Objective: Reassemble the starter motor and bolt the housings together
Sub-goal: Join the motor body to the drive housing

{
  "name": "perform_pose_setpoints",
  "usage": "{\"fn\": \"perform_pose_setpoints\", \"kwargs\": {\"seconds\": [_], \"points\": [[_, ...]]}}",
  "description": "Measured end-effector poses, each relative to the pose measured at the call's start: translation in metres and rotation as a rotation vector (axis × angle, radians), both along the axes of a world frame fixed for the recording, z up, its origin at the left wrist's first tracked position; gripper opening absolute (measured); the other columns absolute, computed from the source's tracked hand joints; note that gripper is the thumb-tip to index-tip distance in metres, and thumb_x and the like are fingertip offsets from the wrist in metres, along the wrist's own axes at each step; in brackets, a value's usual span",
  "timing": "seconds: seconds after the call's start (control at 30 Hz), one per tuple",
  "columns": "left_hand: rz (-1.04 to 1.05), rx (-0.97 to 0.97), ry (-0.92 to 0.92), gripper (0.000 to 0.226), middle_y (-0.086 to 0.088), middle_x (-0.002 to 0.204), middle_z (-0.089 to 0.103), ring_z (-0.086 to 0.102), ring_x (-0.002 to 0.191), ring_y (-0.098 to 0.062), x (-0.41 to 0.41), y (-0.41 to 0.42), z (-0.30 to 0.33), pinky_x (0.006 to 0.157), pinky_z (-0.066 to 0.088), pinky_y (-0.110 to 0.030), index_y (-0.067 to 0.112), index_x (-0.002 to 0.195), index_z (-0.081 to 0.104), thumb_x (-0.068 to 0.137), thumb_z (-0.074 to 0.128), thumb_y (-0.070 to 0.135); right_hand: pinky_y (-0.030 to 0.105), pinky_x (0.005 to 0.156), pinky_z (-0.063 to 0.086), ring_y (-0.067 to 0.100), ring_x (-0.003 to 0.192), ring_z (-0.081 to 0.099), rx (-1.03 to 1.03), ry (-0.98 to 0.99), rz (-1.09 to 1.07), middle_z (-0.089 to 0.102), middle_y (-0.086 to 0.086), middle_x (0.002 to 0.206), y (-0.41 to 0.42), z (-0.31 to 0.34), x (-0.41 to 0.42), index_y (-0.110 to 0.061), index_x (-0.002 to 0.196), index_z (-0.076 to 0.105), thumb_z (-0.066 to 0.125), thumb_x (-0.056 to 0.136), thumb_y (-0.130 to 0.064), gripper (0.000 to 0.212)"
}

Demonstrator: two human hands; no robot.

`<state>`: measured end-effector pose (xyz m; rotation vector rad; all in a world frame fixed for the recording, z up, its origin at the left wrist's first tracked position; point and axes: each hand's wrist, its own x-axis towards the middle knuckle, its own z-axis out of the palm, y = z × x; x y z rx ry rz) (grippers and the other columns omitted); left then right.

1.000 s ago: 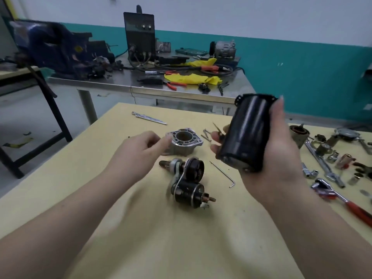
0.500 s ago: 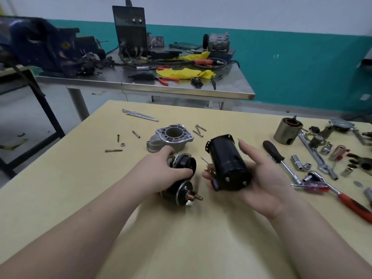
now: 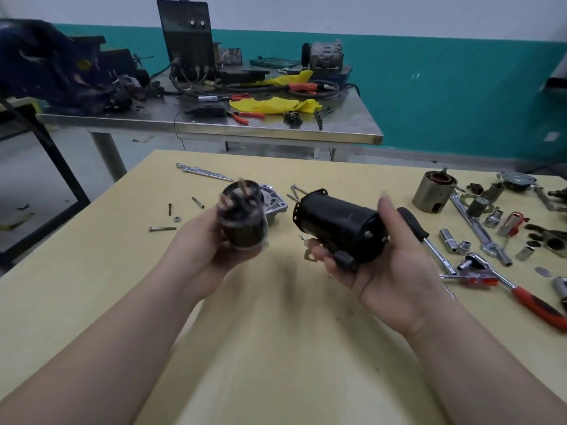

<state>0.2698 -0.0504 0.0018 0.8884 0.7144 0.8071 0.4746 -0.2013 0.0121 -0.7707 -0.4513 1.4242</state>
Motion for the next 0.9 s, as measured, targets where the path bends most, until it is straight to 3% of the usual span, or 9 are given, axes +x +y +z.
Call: {"fn": "perform_pose_setpoints", "kwargs": {"seconds": [0.07,0.13,0.23,0.4,0.53,0.63,0.7,0.8,0.9], "points": [[-0.002,-0.157,-0.222,0.031,-0.01,0.123,0.08,0.08,0.091,-0.024,0.004,0.006,0.002,0.071,0.068,-0.032,0.013,0.109,0.088,0.107,0.058,0.023,0.026,0.065,0.059,0.025,0.079,0.071,0.004,0.082,-0.015,0.067,0.033,0.127,0.001,-0.001,0.001,-0.007,0.129,0.074,0.051,0.086,-0.082,0.089],[0.023,-0.194,-0.334,0.031,-0.012,0.125,0.079,0.081,0.092,-0.027,0.008,0.012,0.002,0.075,0.069,-0.036,0.01,0.114,0.085,0.106,0.058,0.024,0.025,0.067,0.052,0.022,0.079,0.066,0.034,0.12,-0.031,0.068,0.029,0.125,0.001,-0.004,0.003,-0.01,0.132,0.073,0.044,0.085,-0.089,0.096],[0.068,-0.152,-0.357,0.038,-0.022,0.131,0.075,0.08,0.099,-0.037,0.015,0.016,-0.006,0.087,0.067,-0.051,0.007,0.13,0.072,0.116,0.047,0.032,0.034,0.08,0.055,0.03,0.092,0.073,0.039,0.096,-0.109,0.067,0.031,0.132,0.0,-0.01,0.003,-0.015,0.131,0.074,0.052,0.079,-0.091,0.095],[0.104,-0.059,-0.372,0.066,-0.029,0.116,0.076,0.081,0.09,-0.036,0.016,0.01,-0.015,0.077,0.068,-0.041,0.002,0.128,0.07,0.093,0.062,0.057,0.038,0.081,0.061,0.036,0.091,0.074,0.083,0.033,-0.066,0.069,0.035,0.123,-0.002,-0.009,-0.003,-0.012,0.129,0.075,0.054,0.075,-0.09,0.097],[0.085,-0.046,-0.413,0.062,-0.018,0.112,0.079,0.079,0.082,-0.027,0.013,0.005,-0.018,0.079,0.067,-0.041,0.005,0.128,0.073,0.094,0.061,0.057,0.037,0.074,0.06,0.034,0.081,0.072,0.116,-0.087,-0.004,0.067,0.037,0.124,-0.007,-0.004,-0.009,-0.016,0.136,0.07,0.047,0.09,-0.084,0.086],[-0.003,-0.137,-0.468,0.037,-0.017,0.114,0.077,0.076,0.079,-0.026,0.009,0.003,-0.018,0.08,0.067,-0.047,0.008,0.124,0.077,0.113,0.051,0.032,0.036,0.07,0.057,0.033,0.078,0.068,0.156,-0.19,-0.013,0.066,0.036,0.127,-0.006,-0.005,-0.017,-0.018,0.143,0.065,0.058,0.087,-0.08,0.084],[-0.07,-0.194,-0.49,0.029,-0.018,0.11,0.077,0.075,0.077,-0.025,0.008,0.001,-0.018,0.078,0.067,-0.044,0.003,0.111,0.082,0.099,0.063,0.022,0.033,0.069,0.055,0.039,0.091,0.064,0.142,-0.21,-0.036,0.068,0.031,0.129,-0.005,-0.007,-0.021,-0.021,0.14,0.067,0.054,0.087,-0.084,0.083],[-0.109,-0.22,-0.464,0.057,-0.016,0.117,0.078,0.075,0.079,-0.022,0.009,-0.003,-0.018,0.079,0.067,-0.038,0.005,0.104,0.086,0.096,0.06,0.056,0.032,0.07,0.056,0.047,0.113,0.05,0.124,-0.19,-0.056,0.069,0.026,0.131,-0.005,-0.01,-0.018,-0.022,0.137,0.069,0.039,0.091,-0.085,0.084],[-0.087,-0.197,-0.418,0.069,-0.013,0.116,0.078,0.078,0.084,-0.022,0.01,-0.007,-0.017,0.075,0.067,-0.036,0.008,0.106,0.086,0.086,0.058,0.068,0.032,0.077,0.056,0.047,0.12,0.049,0.164,-0.184,-0.031,0.066,0.025,0.138,-0.007,-0.009,-0.016,-0.021,0.142,0.065,0.056,0.087,-0.082,0.083]]}}
